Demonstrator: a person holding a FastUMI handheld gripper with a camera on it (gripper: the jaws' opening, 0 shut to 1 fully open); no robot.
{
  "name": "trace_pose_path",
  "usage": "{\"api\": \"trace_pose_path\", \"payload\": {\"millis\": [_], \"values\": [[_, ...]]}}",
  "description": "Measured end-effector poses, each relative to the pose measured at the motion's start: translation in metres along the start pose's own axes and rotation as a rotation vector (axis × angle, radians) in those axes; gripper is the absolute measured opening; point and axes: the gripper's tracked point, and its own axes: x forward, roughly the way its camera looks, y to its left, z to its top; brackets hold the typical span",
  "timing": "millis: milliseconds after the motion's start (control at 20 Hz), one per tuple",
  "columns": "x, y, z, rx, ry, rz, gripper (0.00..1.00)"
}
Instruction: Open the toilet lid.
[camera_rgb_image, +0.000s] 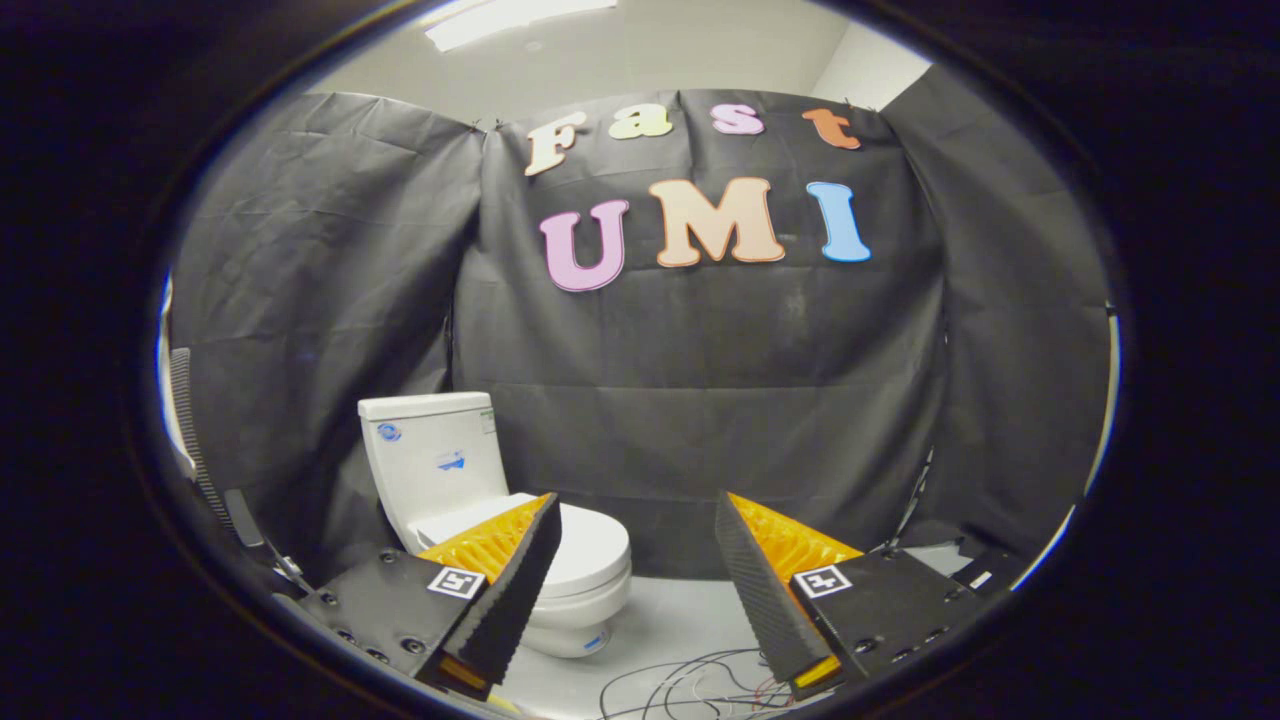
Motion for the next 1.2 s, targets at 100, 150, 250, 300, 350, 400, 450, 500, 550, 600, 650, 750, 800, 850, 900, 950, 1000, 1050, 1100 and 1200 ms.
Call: {"api": "trace_pose_path", "payload": {"millis": [100, 150, 250, 300, 350, 400, 450, 500, 550, 600, 650, 750, 800, 850, 900, 950, 1000, 1050, 1100, 1200], "values": [[0.005, 0.001, -0.001, 0.0, 0.0, 0.0, 0.96], [0.012, 0.001, -0.001, 0.001, 0.003, -0.001, 0.96], [0.027, 0.002, -0.005, -0.001, 0.021, -0.002, 0.96], [0.036, 0.003, -0.006, -0.008, 0.03, -0.001, 0.96], [0.046, 0.005, -0.008, -0.016, 0.037, 0.002, 0.96], [0.056, 0.009, -0.007, -0.032, 0.045, 0.006, 0.96], [0.063, 0.013, -0.008, -0.059, 0.052, 0.016, 0.96], [0.071, 0.02, -0.003, -0.069, 0.035, 0.024, 0.96], [0.09, 0.018, -0.002, -0.059, 0.036, 0.015, 0.96], [0.093, 0.02, 0.002, -0.056, 0.045, 0.0, 0.91], [0.1, 0.022, 0.0, -0.055, 0.054, -0.015, 0.86], [0.107, 0.032, 0.004, -0.05, 0.041, -0.041, 0.86], [0.109, 0.037, 0.007, -0.036, 0.013, -0.06, 0.86], [0.111, 0.042, 0.01, -0.012, -0.026, -0.084, 0.86], [0.111, 0.047, 0.013, 0.012, -0.069, -0.112, 0.86], [0.109, 0.053, 0.011, 0.04, -0.108, -0.147, 0.86], [0.107, 0.058, 0.009, 0.07, -0.145, -0.183, 0.86], [0.104, 0.062, 0.004, 0.104, -0.175, -0.222, 0.87], [0.101, 0.066, 0.0, 0.137, -0.196, -0.259, 0.87], [0.098, 0.076, -0.016, 0.191, -0.21, -0.327, 0.87]]}}
